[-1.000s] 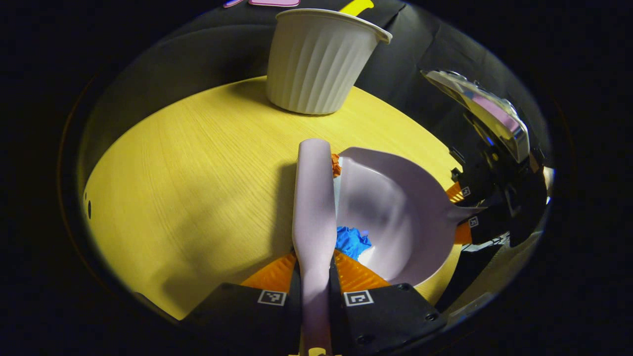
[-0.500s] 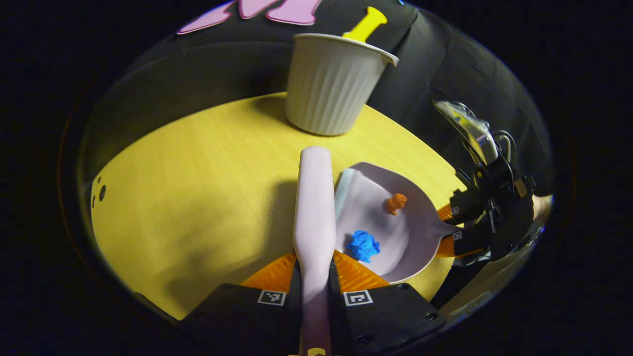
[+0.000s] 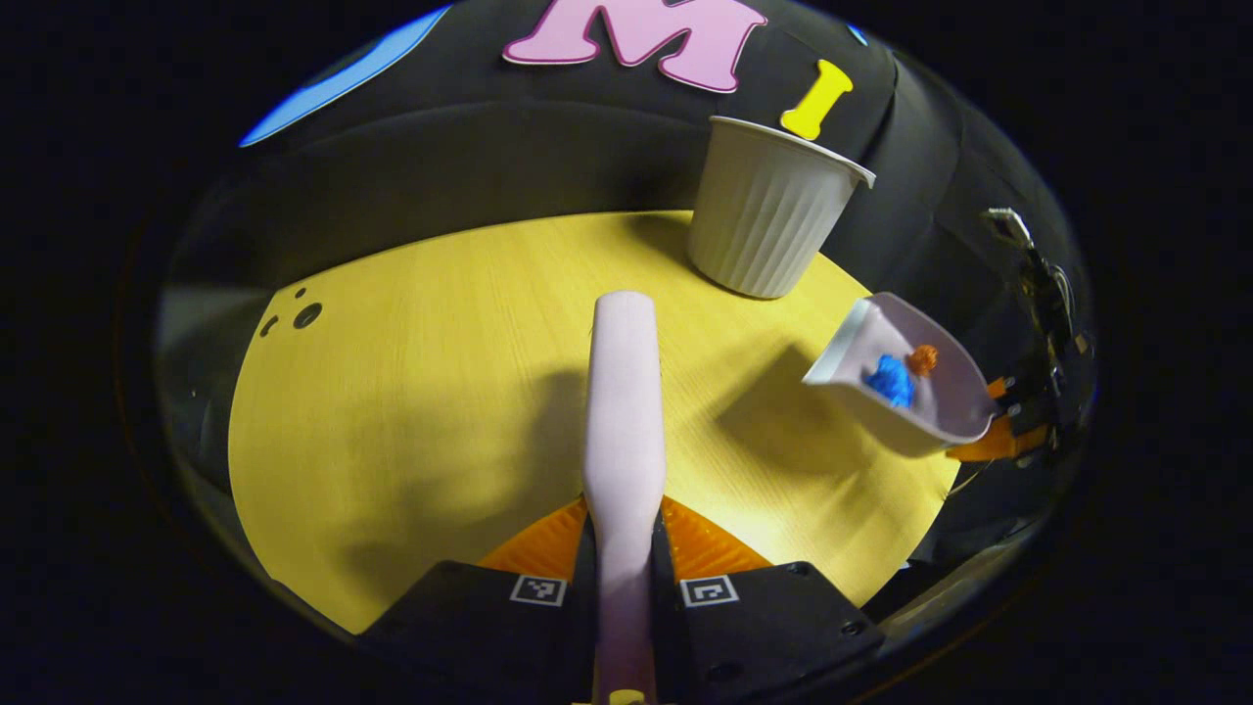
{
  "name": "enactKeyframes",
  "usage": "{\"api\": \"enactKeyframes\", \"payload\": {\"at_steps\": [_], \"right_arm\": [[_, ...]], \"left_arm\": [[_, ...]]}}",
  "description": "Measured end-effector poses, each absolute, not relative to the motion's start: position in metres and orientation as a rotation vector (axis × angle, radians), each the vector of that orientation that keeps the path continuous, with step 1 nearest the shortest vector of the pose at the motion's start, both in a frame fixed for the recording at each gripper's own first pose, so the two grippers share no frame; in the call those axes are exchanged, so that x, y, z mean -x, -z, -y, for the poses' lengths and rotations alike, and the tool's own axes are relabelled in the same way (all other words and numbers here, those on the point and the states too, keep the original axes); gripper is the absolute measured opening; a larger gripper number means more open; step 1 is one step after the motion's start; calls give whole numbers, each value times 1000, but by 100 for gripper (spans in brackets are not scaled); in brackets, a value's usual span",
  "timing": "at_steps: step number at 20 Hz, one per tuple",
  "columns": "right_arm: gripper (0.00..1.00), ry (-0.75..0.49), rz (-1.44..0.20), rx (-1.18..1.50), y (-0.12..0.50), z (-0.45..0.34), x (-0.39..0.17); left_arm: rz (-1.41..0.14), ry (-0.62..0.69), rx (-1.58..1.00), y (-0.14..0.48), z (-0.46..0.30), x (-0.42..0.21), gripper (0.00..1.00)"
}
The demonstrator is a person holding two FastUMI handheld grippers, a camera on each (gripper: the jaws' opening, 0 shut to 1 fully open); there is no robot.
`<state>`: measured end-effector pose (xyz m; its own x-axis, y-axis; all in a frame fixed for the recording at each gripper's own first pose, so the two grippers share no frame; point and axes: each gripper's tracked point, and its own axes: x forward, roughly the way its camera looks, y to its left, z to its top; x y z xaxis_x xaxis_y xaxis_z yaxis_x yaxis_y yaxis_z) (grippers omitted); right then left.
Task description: Pick up the small broom and dustpan from the desktop, sweep the trash into the dustpan with the broom, and then empty the trash into the garbage bin.
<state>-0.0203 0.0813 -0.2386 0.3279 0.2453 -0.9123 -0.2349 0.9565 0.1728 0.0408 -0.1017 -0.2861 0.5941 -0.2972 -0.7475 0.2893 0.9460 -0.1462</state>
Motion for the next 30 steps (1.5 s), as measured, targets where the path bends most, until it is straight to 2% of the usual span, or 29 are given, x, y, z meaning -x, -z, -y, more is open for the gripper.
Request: {"api": "enactKeyframes", "payload": {"at_steps": [4,5,6,8,12,14,15,19,20,22,23,30], "right_arm": [[36,-272,-1210,-108,188,-51,-5],[36,-259,-1208,-114,174,-39,-12],[35,-237,-1199,-109,161,-28,-21],[36,-197,-1183,-101,133,-3,-38],[35,-171,-1167,-82,94,34,-66],[36,-153,-1160,-68,82,51,-84],[36,-139,-1157,-56,78,60,-93],[36,-94,-1175,-16,62,89,-135],[36,-88,-1181,0,58,95,-146],[36,-67,-1191,36,52,107,-166],[35,-55,-1198,56,51,114,-177],[34,-45,-1314,279,49,125,-223]], "left_arm": [[-885,345,9,291,103,-38,31],[-890,346,12,292,104,-37,28],[-894,349,15,294,105,-36,31],[-904,360,26,299,108,-31,28],[-902,368,33,304,110,-26,31],[-901,371,33,305,111,-25,28],[-900,372,33,305,112,-25,31],[-906,371,23,308,110,-22,31],[-904,371,23,309,109,-21,28],[-907,368,30,312,107,-18,31],[-908,364,31,314,105,-16,28],[-919,332,56,326,94,-9,31]]}}
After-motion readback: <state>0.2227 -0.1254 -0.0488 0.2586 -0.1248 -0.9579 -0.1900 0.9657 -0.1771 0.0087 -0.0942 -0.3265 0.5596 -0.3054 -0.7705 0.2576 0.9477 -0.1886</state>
